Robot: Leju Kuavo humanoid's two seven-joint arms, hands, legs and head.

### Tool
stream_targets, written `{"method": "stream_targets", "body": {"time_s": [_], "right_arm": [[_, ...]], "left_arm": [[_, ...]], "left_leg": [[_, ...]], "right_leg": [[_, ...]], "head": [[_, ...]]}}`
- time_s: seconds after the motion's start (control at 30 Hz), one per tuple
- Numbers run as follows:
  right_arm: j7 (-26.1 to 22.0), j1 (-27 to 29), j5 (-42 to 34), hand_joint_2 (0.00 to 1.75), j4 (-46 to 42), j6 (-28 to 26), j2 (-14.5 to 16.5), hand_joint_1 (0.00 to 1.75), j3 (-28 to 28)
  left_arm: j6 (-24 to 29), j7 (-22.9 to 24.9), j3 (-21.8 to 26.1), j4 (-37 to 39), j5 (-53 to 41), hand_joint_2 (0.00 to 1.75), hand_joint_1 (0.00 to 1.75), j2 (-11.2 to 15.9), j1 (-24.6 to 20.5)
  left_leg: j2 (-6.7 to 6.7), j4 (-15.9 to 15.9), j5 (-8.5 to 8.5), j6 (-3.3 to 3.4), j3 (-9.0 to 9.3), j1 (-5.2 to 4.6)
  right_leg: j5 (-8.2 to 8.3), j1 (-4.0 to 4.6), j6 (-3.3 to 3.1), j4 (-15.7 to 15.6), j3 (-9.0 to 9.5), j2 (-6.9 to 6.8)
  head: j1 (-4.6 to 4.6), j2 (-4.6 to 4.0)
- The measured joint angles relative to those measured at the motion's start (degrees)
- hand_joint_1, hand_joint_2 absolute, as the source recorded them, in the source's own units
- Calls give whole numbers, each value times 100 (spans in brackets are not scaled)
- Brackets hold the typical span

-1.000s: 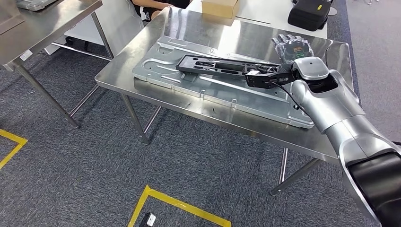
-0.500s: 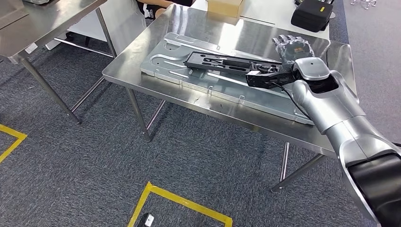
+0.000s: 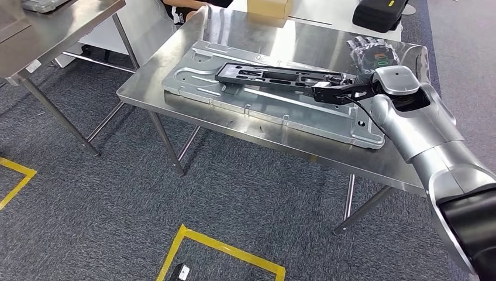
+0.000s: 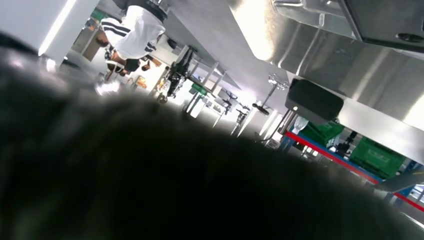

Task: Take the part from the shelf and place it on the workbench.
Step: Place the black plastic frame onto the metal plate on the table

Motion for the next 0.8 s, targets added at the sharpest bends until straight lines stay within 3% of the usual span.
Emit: {"method": "stream_targets", "body": {"time_s": [0.07,0.13,0.2,0.27,0.33,0.4,0.43,0.47,0.5,0.57,0.63,0.73,0.8], "right_arm": [[-2,-37,4,0,-27,13,-25,0,-7],[-10,-86,16,0,-52,42,-82,0,-22],[-22,-110,26,0,-73,67,-147,0,-36],[-30,-120,27,0,-108,89,-225,0,-41],[-34,-145,28,0,-140,116,-321,0,-53],[-46,-152,29,0,-156,136,-389,0,-63],[-53,-143,29,0,-160,139,-411,0,-64],[-59,-135,29,0,-168,140,-427,0,-64],[-61,-131,28,0,-180,140,-442,0,-65],[-61,-138,26,0,-215,139,-468,0,-72],[-61,-145,24,0,-255,137,-488,0,-80],[-60,-154,15,0,-281,137,-523,0,-85],[-61,-156,8,0,-302,137,-528,0,-86]], "left_arm": [[-10,-44,0,0,1,0,0,4,4],[-22,-113,0,0,-14,0,0,10,9],[-38,-157,1,0,-18,0,0,14,10],[-45,-232,7,0,4,0,0,19,6],[-43,-308,26,0,27,0,0,21,-9],[-42,-325,48,0,32,0,0,26,-9],[-42,-323,56,0,34,0,0,29,-6],[-42,-321,60,0,35,0,0,32,-4],[-42,-320,63,0,35,0,0,34,-4],[-42,-320,72,1,36,0,0,37,-5],[-40,-322,90,2,35,0,0,43,-8],[-40,-328,114,2,31,0,0,44,-3],[-39,-328,126,2,30,0,0,42,6]], "left_leg": [[1,-796,371,60,405,-18],[-2,-1307,523,103,646,-41],[-9,-1375,539,130,654,-56],[1,-1429,604,188,646,-44],[14,-1487,674,244,618,-23],[16,-1482,723,260,548,-28],[20,-1469,745,255,503,-30],[26,-1453,768,245,455,-32],[30,-1437,791,232,408,-31],[33,-1414,839,194,341,-31],[25,-1420,903,125,311,-29],[5,-1459,1016,3,272,-12],[-5,-1344,847,-45,172,-5]], "right_leg": [[-24,21,11,47,-10,21],[-29,35,50,109,-54,25],[2,26,103,133,-94,21],[-88,6,157,216,-133,29],[-438,-14,214,635,-286,34],[-855,-46,268,1337,-540,27],[-960,-67,291,1597,-621,23],[-955,-88,308,1664,-608,19],[-851,-110,321,1512,-482,14],[-584,-146,333,735,15,10],[-436,-118,310,190,333,25],[-340,-67,204,77,316,35],[-218,-76,93,12,232,16]], "head": [[1,0],[4,0],[5,1],[7,1],[12,0],[13,0],[13,0],[13,0],[13,0],[13,0],[10,0],[9,0],[5,0]]}}
